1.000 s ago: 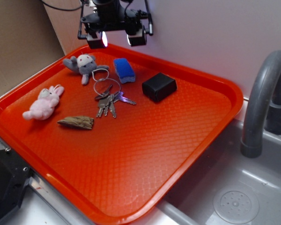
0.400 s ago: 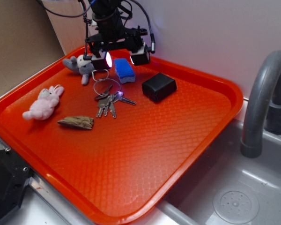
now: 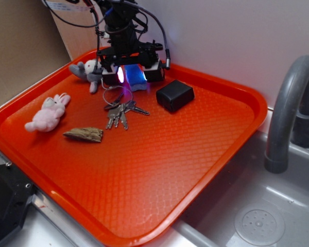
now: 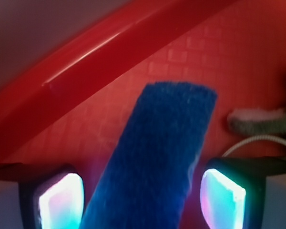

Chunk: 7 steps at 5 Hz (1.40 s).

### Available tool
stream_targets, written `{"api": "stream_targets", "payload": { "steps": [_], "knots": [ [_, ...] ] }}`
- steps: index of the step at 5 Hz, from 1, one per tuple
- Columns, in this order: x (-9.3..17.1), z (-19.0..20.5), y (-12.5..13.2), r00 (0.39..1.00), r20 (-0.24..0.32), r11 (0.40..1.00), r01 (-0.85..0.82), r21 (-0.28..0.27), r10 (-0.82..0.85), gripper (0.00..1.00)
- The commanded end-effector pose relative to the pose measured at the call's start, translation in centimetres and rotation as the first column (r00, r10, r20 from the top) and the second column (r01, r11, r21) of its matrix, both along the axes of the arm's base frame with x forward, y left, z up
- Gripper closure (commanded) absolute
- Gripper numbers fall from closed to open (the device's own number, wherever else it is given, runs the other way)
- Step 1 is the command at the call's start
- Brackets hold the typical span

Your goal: Grab the blue sponge.

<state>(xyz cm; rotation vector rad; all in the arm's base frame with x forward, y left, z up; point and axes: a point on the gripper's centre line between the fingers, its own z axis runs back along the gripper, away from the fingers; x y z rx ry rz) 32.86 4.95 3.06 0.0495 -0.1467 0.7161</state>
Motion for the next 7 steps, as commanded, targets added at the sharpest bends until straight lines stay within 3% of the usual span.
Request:
{"api": "stream_targets", "payload": {
  "steps": [1,3,4,5,6,7],
  "knots": [
    [-0.5,6.2,-0.5,0.972,0.008,0.971,0.235,0.042,-0.235,1.00],
    [-3.9,14.0,-6.8,0.829,-0.059,0.830,0.557,-0.009,-0.557,1.00],
    [-7.9,18.0,-9.2,0.706,-0.088,0.711,0.703,-0.033,-0.702,1.00],
    [-10.3,21.3,-8.9,0.663,-0.062,0.663,0.748,0.028,-0.746,1.00],
    [-11.3,24.2,-7.7,0.707,-0.003,0.701,0.702,0.126,-0.708,1.00],
    [-10.3,23.9,-6.5,0.777,-0.016,0.768,0.625,0.139,-0.629,1.00]
  ]
}}
